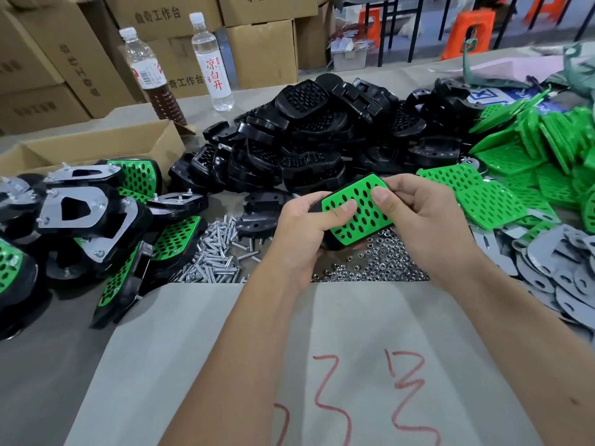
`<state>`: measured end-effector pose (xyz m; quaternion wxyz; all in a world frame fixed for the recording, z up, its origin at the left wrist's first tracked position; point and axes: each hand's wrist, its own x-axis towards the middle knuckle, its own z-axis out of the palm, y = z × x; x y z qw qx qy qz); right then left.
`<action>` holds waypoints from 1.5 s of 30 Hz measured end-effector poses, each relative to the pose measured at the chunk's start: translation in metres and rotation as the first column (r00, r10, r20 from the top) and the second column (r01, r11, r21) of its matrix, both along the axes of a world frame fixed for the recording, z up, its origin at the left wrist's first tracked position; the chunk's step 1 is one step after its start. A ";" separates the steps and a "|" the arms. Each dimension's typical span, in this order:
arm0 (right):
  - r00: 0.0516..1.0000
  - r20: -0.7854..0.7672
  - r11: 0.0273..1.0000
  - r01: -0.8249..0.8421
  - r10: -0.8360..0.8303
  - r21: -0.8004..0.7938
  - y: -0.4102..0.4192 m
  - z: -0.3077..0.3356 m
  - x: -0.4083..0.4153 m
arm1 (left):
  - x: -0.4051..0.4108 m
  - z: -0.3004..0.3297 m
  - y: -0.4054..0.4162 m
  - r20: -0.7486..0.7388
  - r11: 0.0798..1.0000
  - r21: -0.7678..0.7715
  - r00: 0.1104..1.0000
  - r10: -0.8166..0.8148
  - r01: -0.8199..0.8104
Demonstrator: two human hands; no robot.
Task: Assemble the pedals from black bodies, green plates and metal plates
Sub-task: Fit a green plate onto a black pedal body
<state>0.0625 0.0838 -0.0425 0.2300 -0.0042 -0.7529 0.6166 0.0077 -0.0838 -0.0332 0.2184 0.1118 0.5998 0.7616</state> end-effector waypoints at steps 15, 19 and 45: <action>0.988 0.121 0.989 -0.075 0.091 -0.129 0.004 -0.002 -0.003 | 0.000 -0.003 0.005 0.065 0.994 0.044 0.993 0.097 -0.100; 0.977 0.141 0.966 -0.126 0.160 -0.226 0.006 0.001 0.000 | -0.002 -0.002 0.002 0.096 0.997 0.076 0.995 0.005 -0.013; 0.995 0.057 0.992 -0.075 0.081 -0.097 0.005 0.004 0.006 | 0.001 0.003 0.001 0.050 0.998 -0.040 0.997 -0.056 0.058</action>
